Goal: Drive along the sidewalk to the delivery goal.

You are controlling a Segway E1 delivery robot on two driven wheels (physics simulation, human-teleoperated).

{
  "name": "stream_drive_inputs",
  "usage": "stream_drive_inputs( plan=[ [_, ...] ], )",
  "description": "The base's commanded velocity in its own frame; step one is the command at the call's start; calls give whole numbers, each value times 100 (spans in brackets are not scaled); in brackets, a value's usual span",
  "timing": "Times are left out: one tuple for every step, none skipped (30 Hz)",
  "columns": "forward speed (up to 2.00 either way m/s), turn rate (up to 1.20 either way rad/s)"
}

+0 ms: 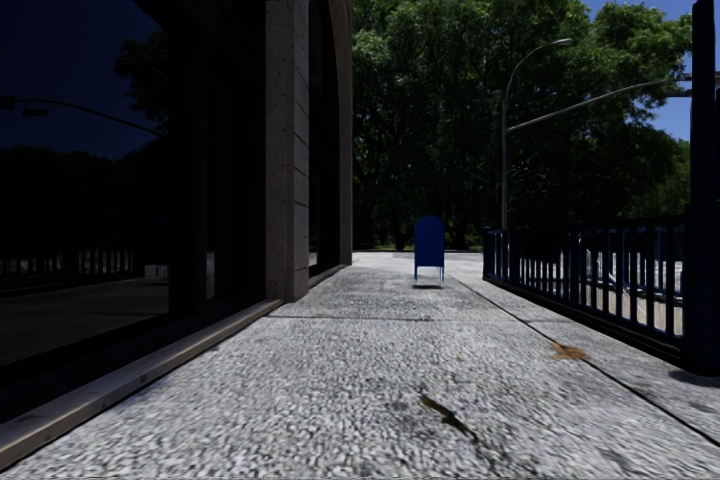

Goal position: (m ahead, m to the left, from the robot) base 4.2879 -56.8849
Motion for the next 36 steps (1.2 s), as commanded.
stream_drive_inputs(
  plan=[
    [200, 0],
    [200, 0],
    [200, 0],
    [200, 0],
    [200, 0],
    [200, 0],
    [200, 0],
    [200, 0],
    [200, 0],
    [200, 0],
    [200, 0],
    [200, 0],
    [200, 0],
    [200, 0],
    [200, 0],
    [200, 0],
    [200, 0],
    [200, 0],
    [200, 0],
    [200, 0],
    [200, 0],
    [200, 0],
    [200, 0],
    [200, 0],
    [200, 0],
    [200, 0],
    [200, 0],
    [200, 0],
    [200, 0],
    [200, 0],
    [200, 0],
    [200, 0],
    [200, 0],
    [200, 0],
    [200, 0],
    [200, 0]
  ],
)
